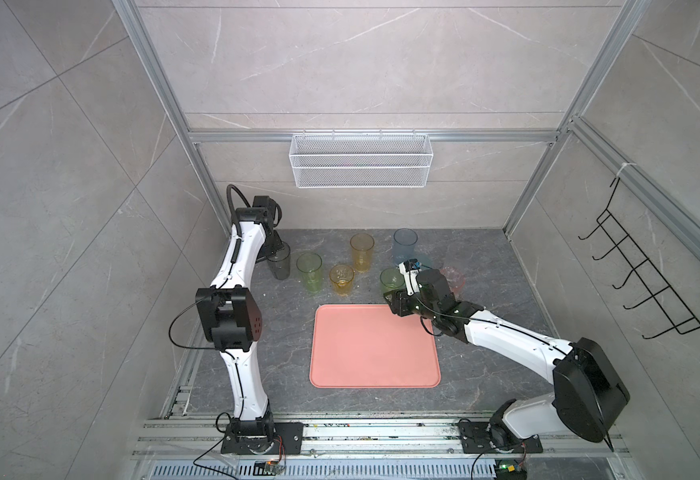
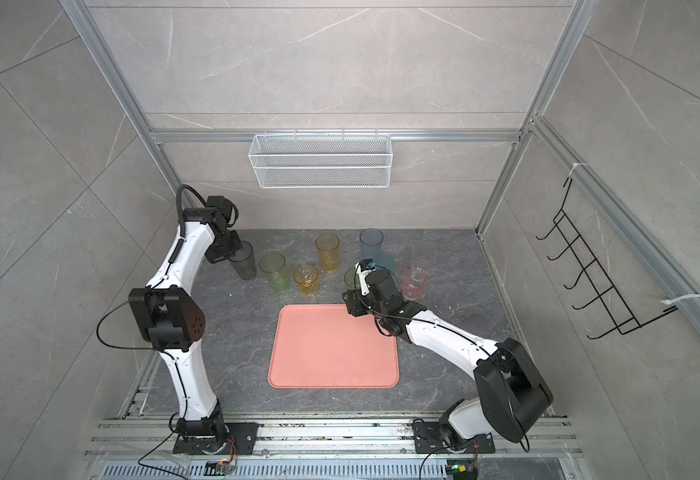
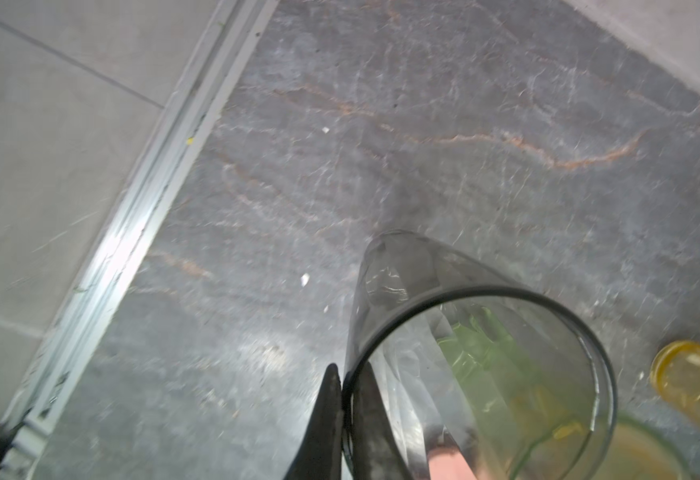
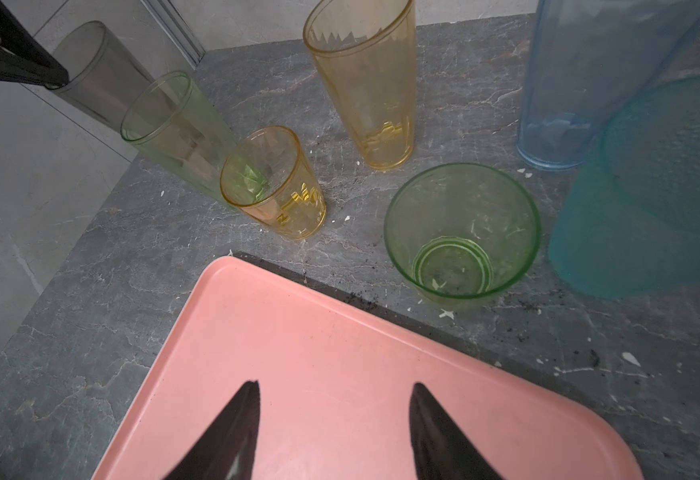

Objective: Place the glasses into the tray
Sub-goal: 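Lift the dark grey glass with the left gripper and carry it toward the tray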

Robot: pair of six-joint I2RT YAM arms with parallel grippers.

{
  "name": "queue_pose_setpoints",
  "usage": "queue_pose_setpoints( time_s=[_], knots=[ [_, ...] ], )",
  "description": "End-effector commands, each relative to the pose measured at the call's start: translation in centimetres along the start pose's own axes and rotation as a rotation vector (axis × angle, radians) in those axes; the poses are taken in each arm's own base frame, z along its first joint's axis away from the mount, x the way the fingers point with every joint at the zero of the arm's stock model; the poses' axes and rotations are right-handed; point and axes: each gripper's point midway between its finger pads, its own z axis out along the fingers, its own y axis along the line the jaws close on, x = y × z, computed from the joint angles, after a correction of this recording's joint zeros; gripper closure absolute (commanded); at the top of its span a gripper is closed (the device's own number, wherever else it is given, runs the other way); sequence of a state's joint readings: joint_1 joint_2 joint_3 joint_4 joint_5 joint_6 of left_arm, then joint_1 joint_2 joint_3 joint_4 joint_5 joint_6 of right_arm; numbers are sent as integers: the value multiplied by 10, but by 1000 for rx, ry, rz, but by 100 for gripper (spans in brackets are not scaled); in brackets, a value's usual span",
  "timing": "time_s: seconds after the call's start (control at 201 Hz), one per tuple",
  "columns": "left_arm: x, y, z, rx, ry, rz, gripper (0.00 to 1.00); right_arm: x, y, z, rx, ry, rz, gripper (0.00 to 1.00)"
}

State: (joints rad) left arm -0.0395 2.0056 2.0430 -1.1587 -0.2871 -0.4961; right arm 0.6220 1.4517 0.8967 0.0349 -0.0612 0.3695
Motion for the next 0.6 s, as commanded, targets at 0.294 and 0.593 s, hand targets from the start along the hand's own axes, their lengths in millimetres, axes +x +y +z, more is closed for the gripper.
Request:
queue_pose_setpoints(
  time_s=[0.294,0.593],
  knots=[
    [43,48,-75,-1,-11,41,100,-1,-1,6,28,12,-14,41],
    [92,54,-104,131,39,112,100,0,-3,9,37,20,-15,41]
  ],
)
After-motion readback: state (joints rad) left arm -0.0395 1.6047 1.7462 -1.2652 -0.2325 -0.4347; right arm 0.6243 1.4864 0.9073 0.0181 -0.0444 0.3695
